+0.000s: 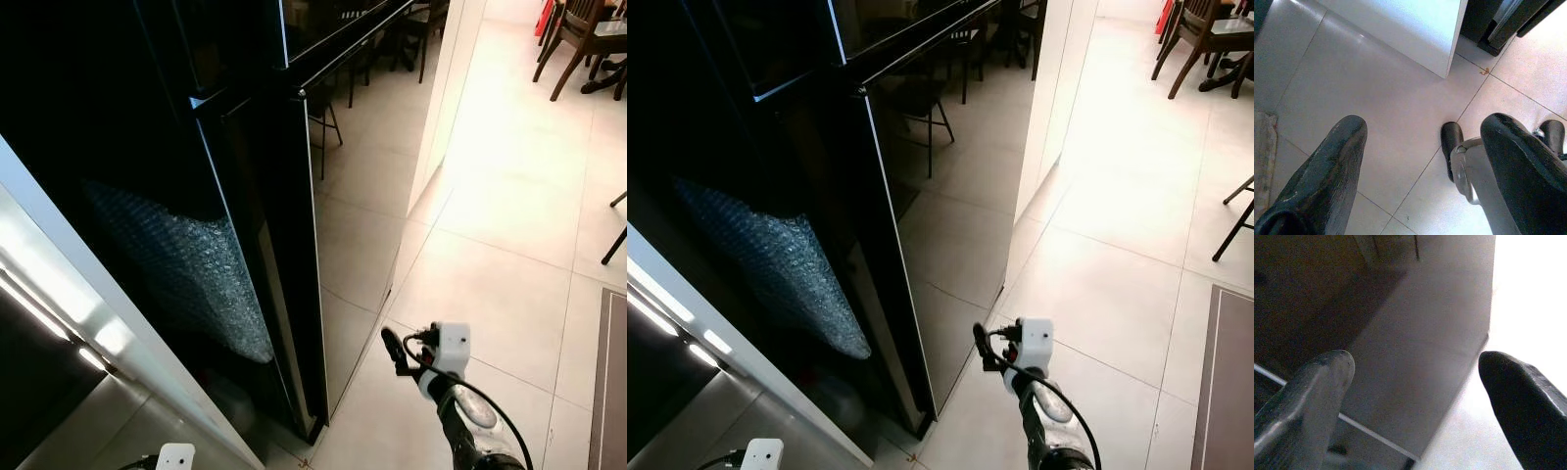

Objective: Restocking fridge

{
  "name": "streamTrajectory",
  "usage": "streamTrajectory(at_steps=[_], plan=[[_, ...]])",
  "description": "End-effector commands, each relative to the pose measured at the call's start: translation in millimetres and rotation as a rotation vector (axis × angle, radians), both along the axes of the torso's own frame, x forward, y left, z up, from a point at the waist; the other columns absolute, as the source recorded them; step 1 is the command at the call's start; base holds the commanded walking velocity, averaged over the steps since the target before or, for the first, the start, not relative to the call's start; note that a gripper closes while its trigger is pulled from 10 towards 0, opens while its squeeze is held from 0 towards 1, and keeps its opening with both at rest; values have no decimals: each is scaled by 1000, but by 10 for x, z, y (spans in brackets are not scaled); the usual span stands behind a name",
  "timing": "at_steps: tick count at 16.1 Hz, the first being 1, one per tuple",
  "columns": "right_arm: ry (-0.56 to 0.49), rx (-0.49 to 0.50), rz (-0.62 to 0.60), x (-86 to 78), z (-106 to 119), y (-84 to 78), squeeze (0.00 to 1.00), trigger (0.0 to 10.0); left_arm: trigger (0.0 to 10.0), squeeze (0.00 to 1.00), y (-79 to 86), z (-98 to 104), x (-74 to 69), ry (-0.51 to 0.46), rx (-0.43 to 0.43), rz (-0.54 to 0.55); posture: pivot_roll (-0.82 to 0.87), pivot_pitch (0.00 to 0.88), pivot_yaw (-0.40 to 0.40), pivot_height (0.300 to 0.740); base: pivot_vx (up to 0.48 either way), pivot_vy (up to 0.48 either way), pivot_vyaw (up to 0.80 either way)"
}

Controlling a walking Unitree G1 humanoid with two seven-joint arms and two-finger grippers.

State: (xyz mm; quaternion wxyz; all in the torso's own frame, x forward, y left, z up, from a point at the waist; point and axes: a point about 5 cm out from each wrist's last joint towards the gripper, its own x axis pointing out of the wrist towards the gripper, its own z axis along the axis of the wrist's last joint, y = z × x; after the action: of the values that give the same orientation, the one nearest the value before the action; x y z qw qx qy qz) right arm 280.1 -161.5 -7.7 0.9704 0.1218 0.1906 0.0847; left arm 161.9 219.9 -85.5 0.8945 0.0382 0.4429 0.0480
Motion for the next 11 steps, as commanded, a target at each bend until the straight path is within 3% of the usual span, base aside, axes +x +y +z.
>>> streamTrajectory(at_steps=[1, 3, 5, 7, 11], plan=[[119, -44, -31, -165, -183, -45, 0, 10000, 10000, 0, 5, -23, -41, 23, -27, 32, -22, 40, 45, 740, 0, 0, 0], [212, -87, -79, -312, -318, -122, 0, 10000, 10000, 0, 10, -31, -55, 37, -33, 43, -22, 41, 43, 740, 0, 0, 0], [414, -163, -81, -731, -615, -212, 0, 10000, 10000, 0, 23, -38, -72, 51, -33, 44, -19, 37, 38, 740, 0, 0, 0], [519, -183, -81, -983, -752, -256, 0, 10000, 10000, 0, 19, -43, -77, 64, -32, 27, -7, 30, 28, 740, 0, 0, 0], [575, -214, -157, -1214, -846, -323, 0, 10000, 10000, 0, 29, -20, -29, 53, -24, 3, -21, 8, 36, 740, 0, 0, 0]])
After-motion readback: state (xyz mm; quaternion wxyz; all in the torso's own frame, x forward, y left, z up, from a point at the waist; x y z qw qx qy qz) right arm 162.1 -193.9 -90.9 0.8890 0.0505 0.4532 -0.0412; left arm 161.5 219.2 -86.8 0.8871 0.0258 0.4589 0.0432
